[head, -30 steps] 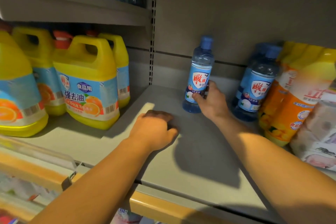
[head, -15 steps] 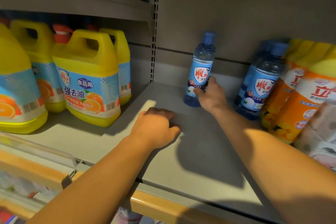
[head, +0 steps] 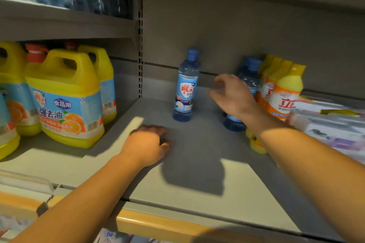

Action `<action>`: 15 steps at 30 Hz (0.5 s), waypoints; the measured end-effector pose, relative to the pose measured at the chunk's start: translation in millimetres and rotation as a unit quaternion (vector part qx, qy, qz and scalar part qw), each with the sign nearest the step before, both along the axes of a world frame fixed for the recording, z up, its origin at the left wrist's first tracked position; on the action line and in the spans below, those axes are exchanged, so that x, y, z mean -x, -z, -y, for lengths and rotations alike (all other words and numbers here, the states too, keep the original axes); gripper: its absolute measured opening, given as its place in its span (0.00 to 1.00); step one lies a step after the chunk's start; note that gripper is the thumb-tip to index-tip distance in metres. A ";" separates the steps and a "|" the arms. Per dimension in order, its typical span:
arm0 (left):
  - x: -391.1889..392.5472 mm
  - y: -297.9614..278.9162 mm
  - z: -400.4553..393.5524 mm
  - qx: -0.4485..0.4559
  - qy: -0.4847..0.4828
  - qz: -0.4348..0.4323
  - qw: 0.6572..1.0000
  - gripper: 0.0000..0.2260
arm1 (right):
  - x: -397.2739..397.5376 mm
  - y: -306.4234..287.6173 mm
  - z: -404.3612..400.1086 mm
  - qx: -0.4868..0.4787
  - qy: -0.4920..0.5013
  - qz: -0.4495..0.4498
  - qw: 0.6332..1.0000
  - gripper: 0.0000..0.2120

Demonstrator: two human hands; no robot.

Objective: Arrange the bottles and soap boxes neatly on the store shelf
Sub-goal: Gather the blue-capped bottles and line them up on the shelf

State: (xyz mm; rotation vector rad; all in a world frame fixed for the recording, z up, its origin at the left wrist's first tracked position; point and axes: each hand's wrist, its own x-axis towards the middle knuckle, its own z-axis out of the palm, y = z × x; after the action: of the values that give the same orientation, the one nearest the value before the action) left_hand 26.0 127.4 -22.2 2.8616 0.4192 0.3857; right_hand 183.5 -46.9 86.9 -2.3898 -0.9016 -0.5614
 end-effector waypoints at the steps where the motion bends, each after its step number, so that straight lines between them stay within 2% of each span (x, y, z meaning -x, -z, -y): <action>1: -2.7 -0.6 4.9 0.010 0.009 0.010 1.000 0.22 | 1.2 -12.2 7.5 0.015 0.005 0.036 0.999 0.20; 4: -14.6 -6.3 24.1 0.037 0.037 0.045 0.998 0.22 | 1.2 -43.1 25.1 0.097 0.064 0.158 0.980 0.18; 7: -27.1 -9.6 42.8 0.042 0.053 0.074 0.995 0.21 | -9.6 -66.4 34.5 0.208 0.149 0.251 0.934 0.20; 13: -32.6 4.3 49.2 0.043 0.061 0.067 0.995 0.21 | -33.6 -81.7 32.4 0.338 0.243 0.123 0.901 0.23; 15: -32.7 6.0 47.5 0.045 0.064 0.075 0.994 0.21 | -35.2 -79.2 27.0 0.354 0.247 0.114 0.895 0.22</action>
State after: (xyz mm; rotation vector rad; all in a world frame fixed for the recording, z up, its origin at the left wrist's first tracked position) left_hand 58.8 79.9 -28.3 2.7294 0.2196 0.5398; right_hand 218.7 -73.9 166.0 -3.3210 -0.6458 -0.8204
